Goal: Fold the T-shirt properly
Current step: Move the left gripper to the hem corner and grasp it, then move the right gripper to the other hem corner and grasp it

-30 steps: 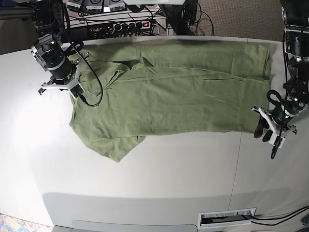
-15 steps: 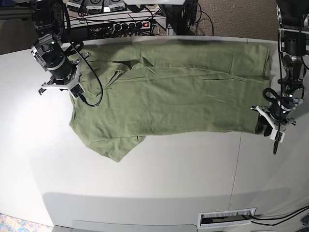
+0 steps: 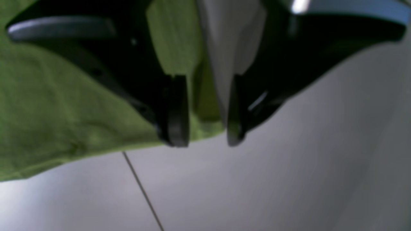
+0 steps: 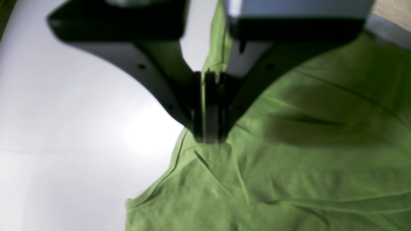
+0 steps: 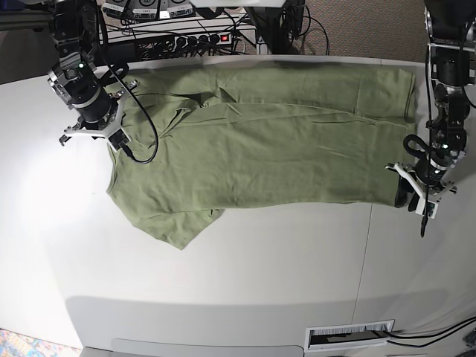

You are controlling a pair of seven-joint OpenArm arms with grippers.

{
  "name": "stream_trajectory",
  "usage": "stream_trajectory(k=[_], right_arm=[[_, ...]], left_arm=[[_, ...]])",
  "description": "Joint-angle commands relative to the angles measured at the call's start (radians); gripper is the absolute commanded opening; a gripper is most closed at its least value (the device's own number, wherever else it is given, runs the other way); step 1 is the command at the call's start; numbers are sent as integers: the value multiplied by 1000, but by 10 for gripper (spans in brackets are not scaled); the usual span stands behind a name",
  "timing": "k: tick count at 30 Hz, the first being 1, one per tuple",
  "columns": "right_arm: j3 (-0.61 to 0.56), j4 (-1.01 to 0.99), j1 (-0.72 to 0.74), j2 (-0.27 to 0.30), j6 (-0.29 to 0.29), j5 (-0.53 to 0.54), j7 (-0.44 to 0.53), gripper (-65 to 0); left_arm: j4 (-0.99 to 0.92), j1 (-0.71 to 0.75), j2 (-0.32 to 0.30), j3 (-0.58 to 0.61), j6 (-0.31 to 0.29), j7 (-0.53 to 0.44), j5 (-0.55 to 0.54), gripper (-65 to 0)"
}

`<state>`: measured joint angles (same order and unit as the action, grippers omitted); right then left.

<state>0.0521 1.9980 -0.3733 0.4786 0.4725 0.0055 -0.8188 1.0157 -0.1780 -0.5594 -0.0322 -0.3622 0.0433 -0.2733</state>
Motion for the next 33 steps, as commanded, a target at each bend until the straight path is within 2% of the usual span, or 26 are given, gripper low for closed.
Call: stream_trajectory(k=[1, 10, 11, 15, 17, 19, 22, 23, 25, 31, 33], right_arm=[[9, 18, 8, 12, -5, 3, 11, -628], [9, 18, 8, 12, -5, 17, 7, -628], [9, 18, 8, 12, -5, 18, 8, -628], [9, 18, 8, 12, -5, 21, 8, -628], [9, 18, 8, 12, -5, 21, 8, -628], [9, 18, 8, 12, -5, 21, 7, -628], [9, 18, 8, 12, -5, 21, 13, -628], [9, 18, 11, 12, -5, 21, 15, -628], [9, 18, 18, 12, -5, 20, 20, -628], [9, 18, 77, 11, -6, -17, 26, -628], [9, 16, 92, 9, -43, -31, 27, -628]], left_arm=[[5, -22, -19, -10, 8, -26, -10, -428], [-105, -22, -8, -10, 6, -119, -6, -428], [-105, -21, -4, -10, -6, -119, -6, -428], [-105, -23, 11, -10, -126, -119, -6, -428], [-105, -24, 16, -10, -163, -119, -6, -435], [-105, -24, 14, -10, -190, -119, -6, -487], [-99, -24, 7, -10, -190, -120, -7, -631], [-94, -24, 5, -10, -190, -120, -7, -650], [-79, -24, -2, -10, -192, -121, -8, -650], [-14, -24, -42, -10, -261, -120, -11, -650], [-2, -24, -51, -10, -277, -119, -11, -650]])
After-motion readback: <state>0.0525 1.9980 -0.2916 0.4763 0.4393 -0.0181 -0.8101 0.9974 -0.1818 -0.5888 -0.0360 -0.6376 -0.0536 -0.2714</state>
